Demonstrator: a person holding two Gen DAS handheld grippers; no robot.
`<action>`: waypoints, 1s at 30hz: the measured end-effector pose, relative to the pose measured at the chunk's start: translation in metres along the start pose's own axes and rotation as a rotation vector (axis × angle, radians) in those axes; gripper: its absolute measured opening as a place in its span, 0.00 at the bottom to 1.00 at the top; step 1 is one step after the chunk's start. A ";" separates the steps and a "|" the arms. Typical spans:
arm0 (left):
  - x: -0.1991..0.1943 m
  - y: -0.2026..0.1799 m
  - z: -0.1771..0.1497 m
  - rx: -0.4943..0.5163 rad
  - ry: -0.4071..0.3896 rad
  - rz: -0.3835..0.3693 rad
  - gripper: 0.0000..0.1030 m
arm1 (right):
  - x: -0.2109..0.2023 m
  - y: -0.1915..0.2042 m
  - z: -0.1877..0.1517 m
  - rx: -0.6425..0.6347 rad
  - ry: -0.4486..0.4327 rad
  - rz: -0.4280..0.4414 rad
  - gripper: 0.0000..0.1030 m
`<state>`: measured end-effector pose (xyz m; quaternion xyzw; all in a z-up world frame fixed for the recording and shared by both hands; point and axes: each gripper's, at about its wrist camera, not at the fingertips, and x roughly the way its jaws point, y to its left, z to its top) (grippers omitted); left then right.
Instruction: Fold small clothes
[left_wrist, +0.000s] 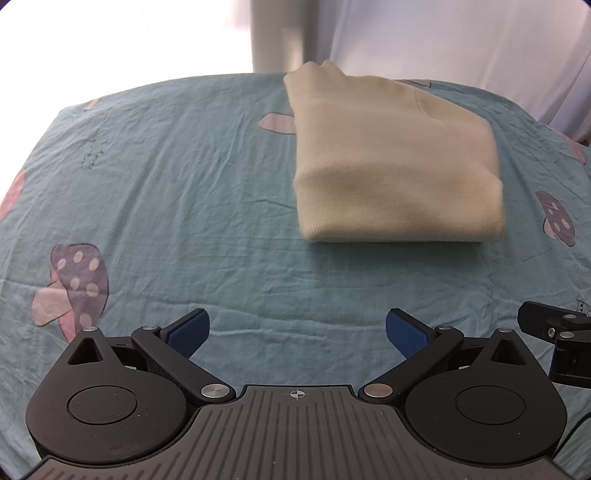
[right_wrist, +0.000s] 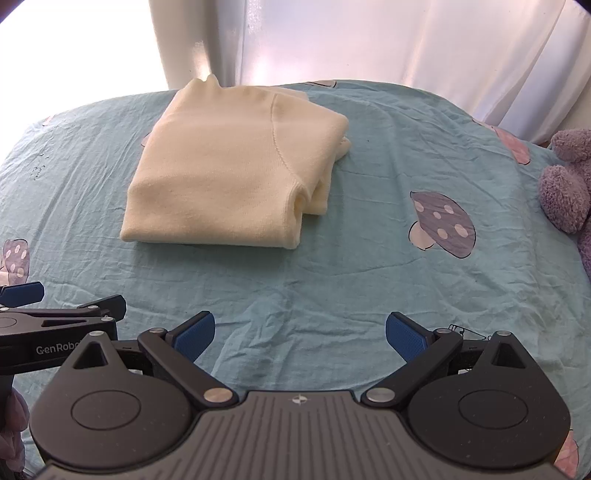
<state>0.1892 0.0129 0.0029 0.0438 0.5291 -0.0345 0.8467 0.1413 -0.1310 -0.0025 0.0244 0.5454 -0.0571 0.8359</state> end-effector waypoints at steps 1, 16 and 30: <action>0.000 0.000 0.000 0.000 0.000 -0.002 1.00 | 0.000 0.000 0.000 0.001 -0.001 0.000 0.96; -0.001 0.001 0.002 0.001 -0.003 -0.010 1.00 | -0.001 0.000 0.000 0.003 -0.003 -0.004 0.96; 0.000 0.003 0.000 -0.004 -0.003 -0.013 1.00 | -0.001 0.002 -0.001 0.003 -0.009 -0.006 0.96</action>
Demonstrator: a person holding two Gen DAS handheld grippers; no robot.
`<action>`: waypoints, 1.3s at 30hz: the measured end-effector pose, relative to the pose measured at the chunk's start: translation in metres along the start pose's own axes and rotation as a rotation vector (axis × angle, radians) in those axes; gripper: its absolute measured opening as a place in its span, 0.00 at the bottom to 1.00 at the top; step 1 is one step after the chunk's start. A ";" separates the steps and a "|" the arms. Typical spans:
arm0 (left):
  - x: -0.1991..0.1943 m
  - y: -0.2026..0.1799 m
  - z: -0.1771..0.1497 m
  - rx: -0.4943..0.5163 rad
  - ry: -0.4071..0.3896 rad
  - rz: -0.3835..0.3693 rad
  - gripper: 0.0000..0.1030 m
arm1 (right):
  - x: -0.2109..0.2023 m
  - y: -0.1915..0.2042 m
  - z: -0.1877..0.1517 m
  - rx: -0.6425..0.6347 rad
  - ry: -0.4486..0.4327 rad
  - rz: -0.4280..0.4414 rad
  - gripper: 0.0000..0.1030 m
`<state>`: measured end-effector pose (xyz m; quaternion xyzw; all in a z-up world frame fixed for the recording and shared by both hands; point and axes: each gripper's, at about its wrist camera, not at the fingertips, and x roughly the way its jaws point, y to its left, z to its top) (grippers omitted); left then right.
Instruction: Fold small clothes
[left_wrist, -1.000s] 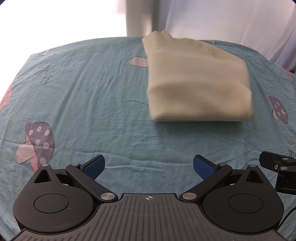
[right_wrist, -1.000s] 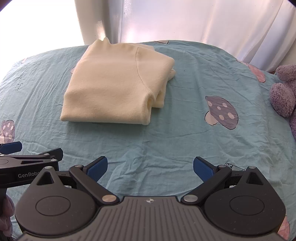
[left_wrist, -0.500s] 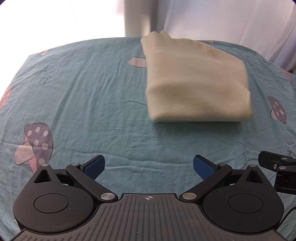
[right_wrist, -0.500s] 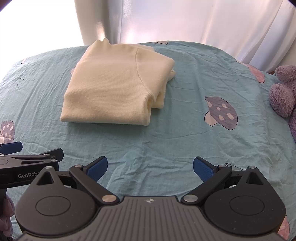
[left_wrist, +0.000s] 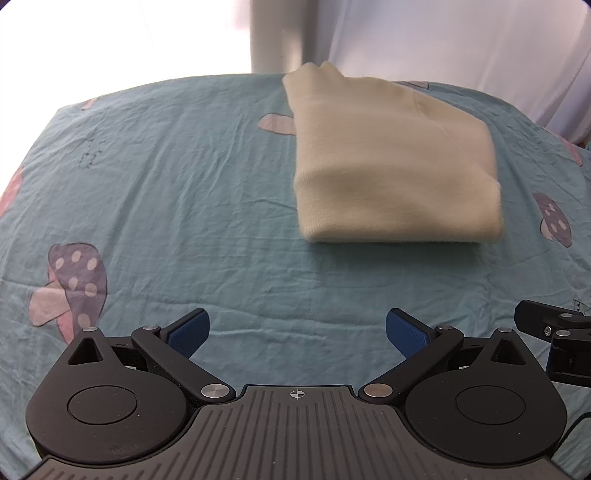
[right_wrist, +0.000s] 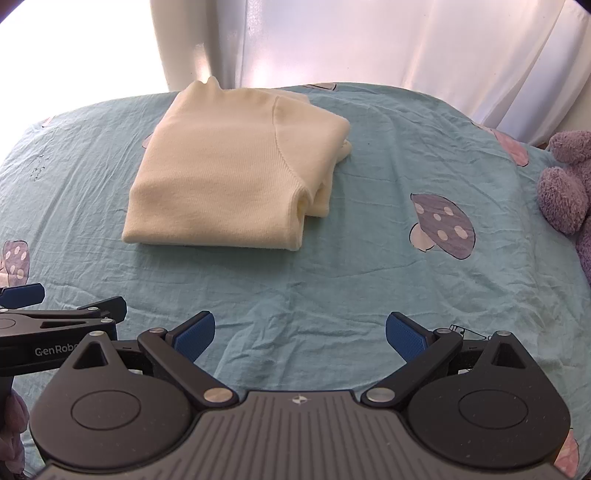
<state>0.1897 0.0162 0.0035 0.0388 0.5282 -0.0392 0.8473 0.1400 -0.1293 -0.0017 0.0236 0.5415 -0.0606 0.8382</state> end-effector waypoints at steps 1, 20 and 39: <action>0.000 0.000 0.000 0.001 0.000 0.000 1.00 | 0.000 0.000 0.000 -0.001 0.000 0.001 0.96; 0.000 0.000 0.002 0.001 0.000 -0.002 1.00 | -0.001 0.001 0.001 -0.004 -0.005 -0.001 0.96; 0.000 -0.006 0.003 0.027 -0.010 -0.006 1.00 | 0.001 0.000 0.005 -0.005 -0.007 -0.002 0.96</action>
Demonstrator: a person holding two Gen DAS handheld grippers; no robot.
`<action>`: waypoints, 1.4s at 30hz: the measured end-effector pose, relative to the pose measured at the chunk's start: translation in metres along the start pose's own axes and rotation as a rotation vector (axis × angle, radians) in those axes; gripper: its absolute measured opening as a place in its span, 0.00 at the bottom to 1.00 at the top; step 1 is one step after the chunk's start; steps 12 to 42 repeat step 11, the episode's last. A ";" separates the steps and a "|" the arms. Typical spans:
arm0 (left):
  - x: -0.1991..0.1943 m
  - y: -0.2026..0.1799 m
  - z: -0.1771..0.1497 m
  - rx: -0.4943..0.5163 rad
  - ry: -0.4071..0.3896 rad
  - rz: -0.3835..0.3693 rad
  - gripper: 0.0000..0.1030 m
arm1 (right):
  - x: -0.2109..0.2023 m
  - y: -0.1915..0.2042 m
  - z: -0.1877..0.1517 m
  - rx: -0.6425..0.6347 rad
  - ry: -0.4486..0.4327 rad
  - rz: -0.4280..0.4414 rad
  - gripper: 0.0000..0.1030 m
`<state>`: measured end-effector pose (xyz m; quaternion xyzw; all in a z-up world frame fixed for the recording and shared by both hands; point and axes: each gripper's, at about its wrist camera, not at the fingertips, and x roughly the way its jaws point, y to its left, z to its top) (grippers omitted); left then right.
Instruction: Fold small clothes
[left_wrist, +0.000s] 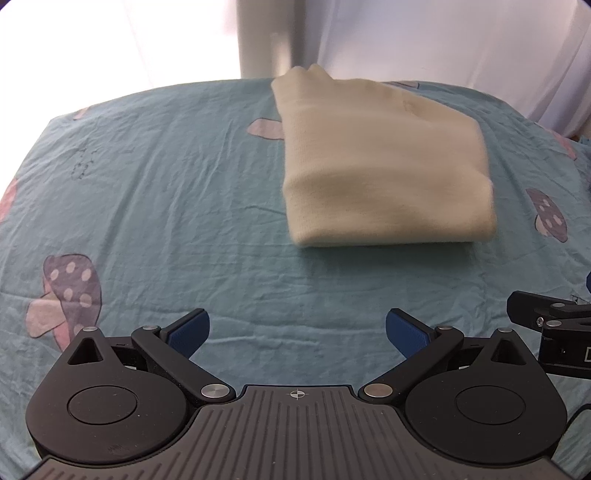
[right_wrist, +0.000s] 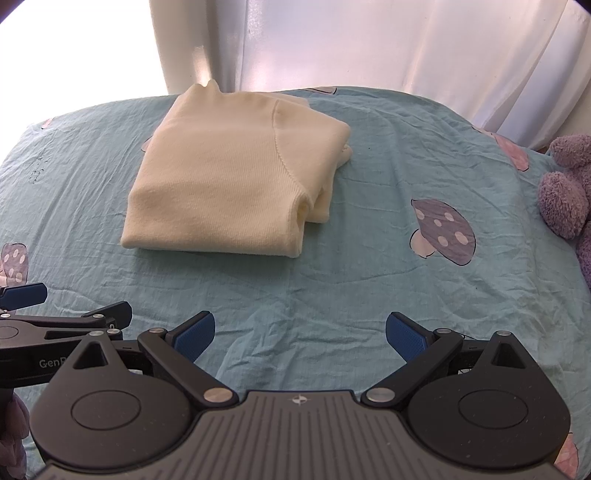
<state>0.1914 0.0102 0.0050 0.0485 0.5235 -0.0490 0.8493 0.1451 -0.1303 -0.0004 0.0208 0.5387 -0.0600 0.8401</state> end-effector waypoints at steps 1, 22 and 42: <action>0.000 0.000 0.000 -0.001 0.001 0.002 1.00 | 0.000 0.000 -0.001 0.001 0.001 0.000 0.96; 0.001 -0.001 -0.001 0.005 0.000 -0.001 1.00 | 0.000 0.000 -0.001 0.001 -0.001 0.000 0.96; 0.001 -0.001 -0.001 0.005 0.000 -0.001 1.00 | 0.000 0.000 -0.001 0.001 -0.001 0.000 0.96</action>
